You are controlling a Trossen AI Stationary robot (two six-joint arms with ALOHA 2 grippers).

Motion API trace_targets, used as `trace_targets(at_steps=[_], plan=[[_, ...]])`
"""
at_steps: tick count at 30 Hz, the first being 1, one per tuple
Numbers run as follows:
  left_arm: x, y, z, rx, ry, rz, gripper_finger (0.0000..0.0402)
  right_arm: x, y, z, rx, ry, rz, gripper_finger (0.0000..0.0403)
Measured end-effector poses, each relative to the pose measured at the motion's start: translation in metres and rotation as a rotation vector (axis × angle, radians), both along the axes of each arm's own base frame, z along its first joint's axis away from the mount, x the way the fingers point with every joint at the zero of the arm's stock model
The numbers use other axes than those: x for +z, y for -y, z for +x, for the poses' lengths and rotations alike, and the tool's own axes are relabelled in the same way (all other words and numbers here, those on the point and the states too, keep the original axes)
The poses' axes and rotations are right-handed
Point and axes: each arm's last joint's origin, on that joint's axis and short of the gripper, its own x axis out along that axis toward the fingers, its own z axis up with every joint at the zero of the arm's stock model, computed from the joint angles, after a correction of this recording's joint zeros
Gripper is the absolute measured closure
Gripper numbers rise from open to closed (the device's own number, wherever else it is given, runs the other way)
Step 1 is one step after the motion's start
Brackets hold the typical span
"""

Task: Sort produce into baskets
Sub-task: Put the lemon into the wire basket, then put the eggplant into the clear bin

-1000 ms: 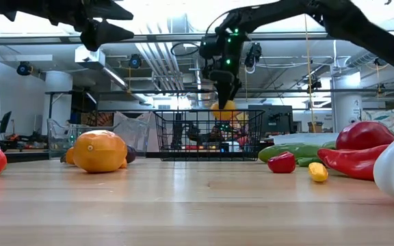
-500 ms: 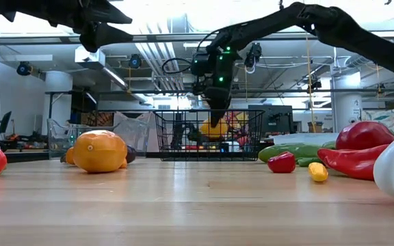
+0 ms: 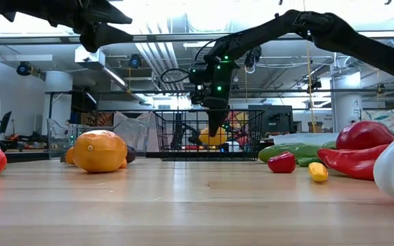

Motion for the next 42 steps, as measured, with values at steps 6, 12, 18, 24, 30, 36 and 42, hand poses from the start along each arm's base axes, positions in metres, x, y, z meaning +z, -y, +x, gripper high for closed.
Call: trace_targets(at_steps=[6, 12, 18, 24, 30, 36, 42], plan=[[0.0, 0.0, 0.0, 0.0, 0.0, 0.0, 0.0139, -0.001, 0.001, -0.001, -0.042, 0.004, 0.012, 0.0161], [0.0, 0.0, 0.0, 0.0, 0.0, 0.0, 0.0139, -0.001, 0.003, -0.002, -0.059, 0.005, 0.016, 0.0135], [0.0, 0.0, 0.0, 0.0, -0.001, 0.0, 0.0139, -0.001, 0.003, -0.002, -0.068, 0.009, 0.024, 0.011], [-0.002, 0.0, 0.0, -0.002, -0.016, -0.001, 0.0139, 0.009, 0.002, -0.004, -0.065, 0.028, 0.012, 0.0098], [-0.008, 0.0, -0.002, 0.002, -0.075, -0.029, 0.0139, 0.054, -0.008, -0.014, -0.09, 0.128, -0.015, 0.0102], [-0.013, 0.0, -0.003, 0.012, -0.123, -0.07, 0.0139, 0.098, -0.044, -0.017, -0.025, 0.246, 0.022, 0.0113], [-0.023, 0.006, 0.004, -0.099, -0.198, -0.106, 0.0139, 0.136, -0.104, -0.02, 0.105, 0.332, -0.007, 0.0126]])
